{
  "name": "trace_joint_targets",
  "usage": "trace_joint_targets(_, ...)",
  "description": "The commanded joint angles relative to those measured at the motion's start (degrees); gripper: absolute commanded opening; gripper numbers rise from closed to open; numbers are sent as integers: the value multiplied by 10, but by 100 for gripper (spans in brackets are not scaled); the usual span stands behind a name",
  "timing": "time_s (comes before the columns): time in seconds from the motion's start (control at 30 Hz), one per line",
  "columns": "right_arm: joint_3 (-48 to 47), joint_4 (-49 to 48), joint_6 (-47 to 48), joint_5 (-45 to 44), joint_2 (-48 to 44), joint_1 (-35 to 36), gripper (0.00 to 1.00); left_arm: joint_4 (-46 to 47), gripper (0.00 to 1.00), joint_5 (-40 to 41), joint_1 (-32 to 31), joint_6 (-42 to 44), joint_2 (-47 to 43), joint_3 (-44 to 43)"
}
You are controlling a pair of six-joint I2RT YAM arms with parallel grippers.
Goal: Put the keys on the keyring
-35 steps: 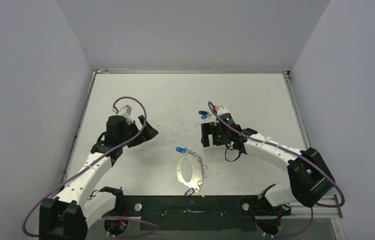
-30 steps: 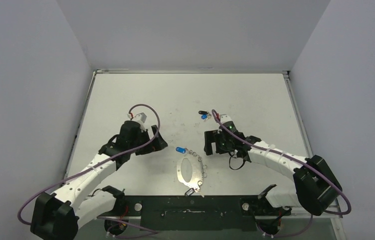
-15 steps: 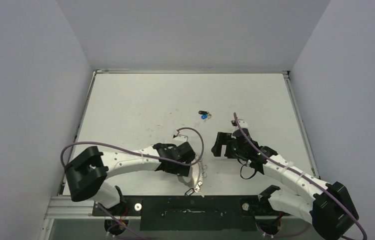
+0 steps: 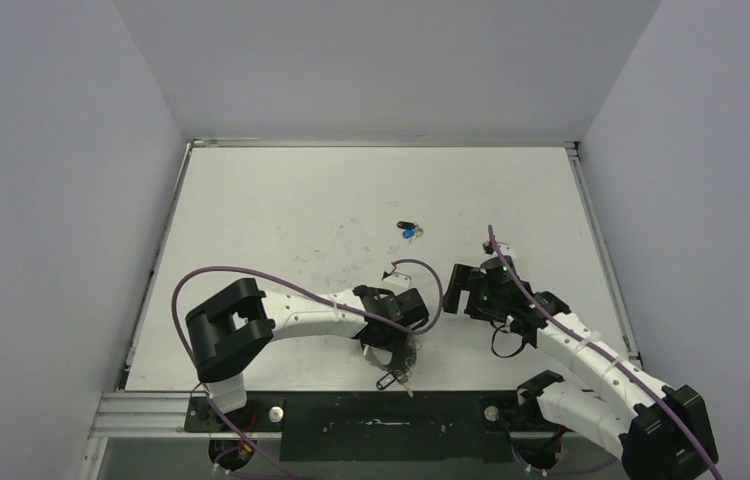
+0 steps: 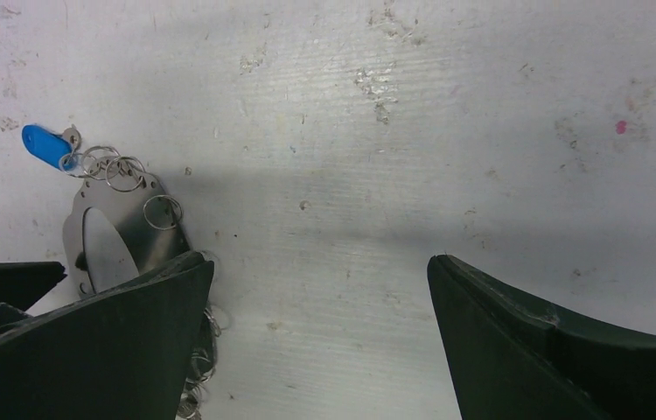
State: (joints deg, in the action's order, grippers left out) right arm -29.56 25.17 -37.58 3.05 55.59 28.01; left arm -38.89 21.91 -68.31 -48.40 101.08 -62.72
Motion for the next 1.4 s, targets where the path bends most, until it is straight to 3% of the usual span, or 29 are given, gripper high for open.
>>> trace_joint_targets(0.0,-45,44,25,-3,-20,-15,100,61,67,-42,7,27,38,-20)
trace_joint_targets(0.27,-41,49,40,28,-29,-18,100,162,70,-89,45,43,-16,18)
trace_joint_targets(0.57,-16,-68,22,118,62,10,95,315,73,-190,141,14,-226,215)
trace_joint_targets(0.77,-24,-101,6,135,120,57,86,303,72,-219,217,-29,-341,322)
trace_joint_targets(0.97,13,-151,-44,164,146,90,72,277,72,-243,237,-49,-428,388)
trace_joint_targets(1.17,59,-199,-104,182,144,120,65,284,69,-255,240,-60,-454,421)
trace_joint_targets(1.37,89,-316,-181,193,167,166,61,276,69,-248,240,-51,-466,417)
